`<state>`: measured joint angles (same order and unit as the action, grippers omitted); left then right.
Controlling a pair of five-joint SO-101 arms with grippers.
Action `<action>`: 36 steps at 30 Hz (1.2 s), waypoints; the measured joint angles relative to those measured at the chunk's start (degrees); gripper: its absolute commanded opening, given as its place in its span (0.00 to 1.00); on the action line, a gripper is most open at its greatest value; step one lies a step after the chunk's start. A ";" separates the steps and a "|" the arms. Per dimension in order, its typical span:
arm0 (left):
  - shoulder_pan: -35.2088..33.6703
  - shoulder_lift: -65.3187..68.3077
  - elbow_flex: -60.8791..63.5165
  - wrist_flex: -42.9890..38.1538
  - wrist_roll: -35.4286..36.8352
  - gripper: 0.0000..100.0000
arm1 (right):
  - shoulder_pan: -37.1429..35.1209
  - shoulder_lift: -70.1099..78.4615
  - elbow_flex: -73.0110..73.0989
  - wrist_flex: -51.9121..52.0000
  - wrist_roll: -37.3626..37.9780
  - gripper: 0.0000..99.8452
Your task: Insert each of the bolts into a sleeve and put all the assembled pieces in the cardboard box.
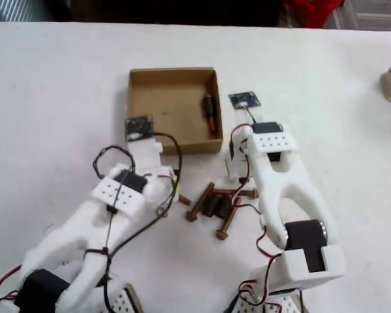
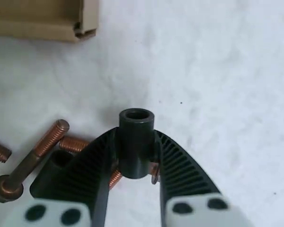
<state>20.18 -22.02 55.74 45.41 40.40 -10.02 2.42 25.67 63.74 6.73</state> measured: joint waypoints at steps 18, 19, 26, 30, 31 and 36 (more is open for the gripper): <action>0.00 5.89 1.41 -7.12 0.70 0.18 | 0.00 0.00 0.00 0.00 0.00 0.02; 0.00 7.74 0.70 -7.12 0.70 0.18 | 0.00 0.00 0.00 0.00 0.00 0.02; -3.43 18.02 -6.24 -7.12 2.90 0.17 | 0.00 0.00 0.00 0.00 3.78 0.02; -3.43 19.60 -7.65 -7.03 2.90 0.17 | 0.00 0.00 0.00 0.00 4.40 0.02; -3.43 19.87 -7.65 -7.03 2.90 0.17 | 0.00 0.00 0.00 0.00 4.48 0.02; -3.43 19.87 -7.91 -5.98 2.99 0.03 | 0.00 0.00 0.00 0.00 4.66 0.02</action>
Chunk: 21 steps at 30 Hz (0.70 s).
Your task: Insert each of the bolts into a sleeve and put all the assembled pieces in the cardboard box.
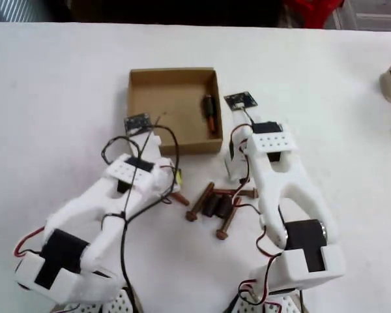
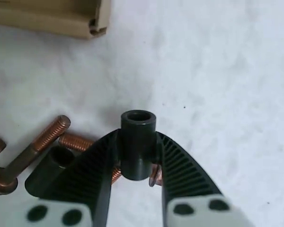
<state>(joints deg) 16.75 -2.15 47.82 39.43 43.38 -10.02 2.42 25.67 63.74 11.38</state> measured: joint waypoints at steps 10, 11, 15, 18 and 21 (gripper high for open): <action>-8.70 -2.73 1.85 2.29 -10.46 0.03 | 0.00 0.00 0.00 0.00 0.00 0.02; -10.55 -3.52 2.46 2.29 -12.31 0.03 | 0.00 0.00 0.00 0.00 0.00 0.02; -16.35 -5.27 3.43 2.81 -17.41 0.03 | 0.00 0.00 0.18 0.00 0.00 0.02; -16.97 -5.45 3.43 3.69 -19.43 0.03 | 0.00 0.00 1.32 -0.88 0.00 0.02; -17.23 -5.54 3.43 4.04 -19.96 0.04 | 0.00 0.00 1.41 -1.32 0.00 0.02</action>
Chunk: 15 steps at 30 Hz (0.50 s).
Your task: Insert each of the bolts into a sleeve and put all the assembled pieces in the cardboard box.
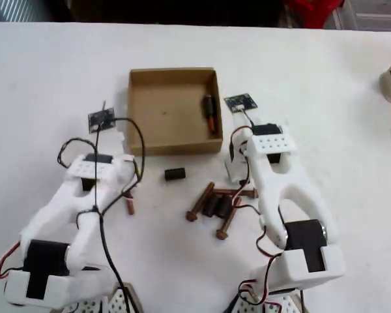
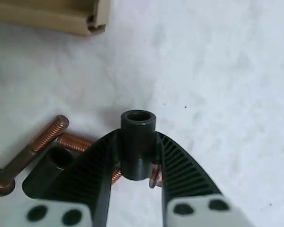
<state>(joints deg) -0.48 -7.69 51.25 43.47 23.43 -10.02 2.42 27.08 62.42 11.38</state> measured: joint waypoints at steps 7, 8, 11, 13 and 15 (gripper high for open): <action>-0.35 0.00 0.00 0.18 -0.09 0.30 | 0.00 0.00 0.00 -0.09 0.00 0.02; -0.44 -0.09 0.00 0.18 0.00 0.31 | 0.00 0.00 0.00 -0.09 0.00 0.02; -2.29 -0.44 0.00 0.35 -0.09 0.30 | 0.00 0.00 0.00 -0.09 0.00 0.02; -2.81 -0.44 0.00 0.26 -0.18 0.25 | 0.00 0.00 0.00 -0.09 0.00 0.02; -3.43 -0.44 0.00 0.26 -0.09 0.19 | 0.00 0.00 0.00 -0.09 0.00 0.02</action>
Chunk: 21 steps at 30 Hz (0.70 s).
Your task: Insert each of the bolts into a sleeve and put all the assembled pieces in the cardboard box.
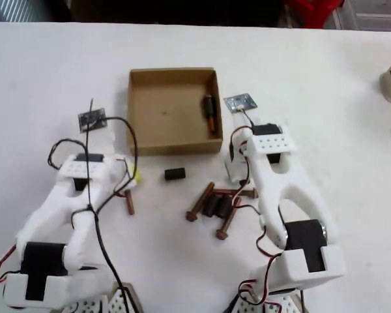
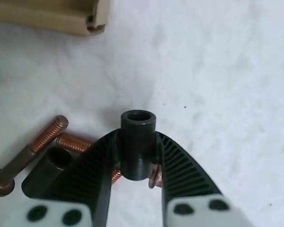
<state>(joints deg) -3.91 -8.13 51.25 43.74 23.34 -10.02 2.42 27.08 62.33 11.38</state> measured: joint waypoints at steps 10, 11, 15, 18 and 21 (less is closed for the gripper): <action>1.41 0.00 0.00 -0.26 0.00 0.12 | 0.00 0.00 0.00 0.00 0.00 0.02; 1.58 0.00 0.00 -0.97 0.00 0.11 | 0.00 0.00 0.00 0.00 0.00 0.02; 1.93 3.16 -1.58 -1.67 -0.09 0.08 | 0.00 0.00 0.00 0.00 0.00 0.02; 2.02 6.59 -5.71 1.49 0.00 0.04 | 0.00 0.00 0.00 0.00 0.00 0.02; 2.02 8.18 -7.91 2.99 0.09 0.02 | 0.00 0.00 1.32 0.00 0.09 0.02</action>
<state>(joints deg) -1.89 0.04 43.34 46.73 23.43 -10.02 2.42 28.40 62.33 11.47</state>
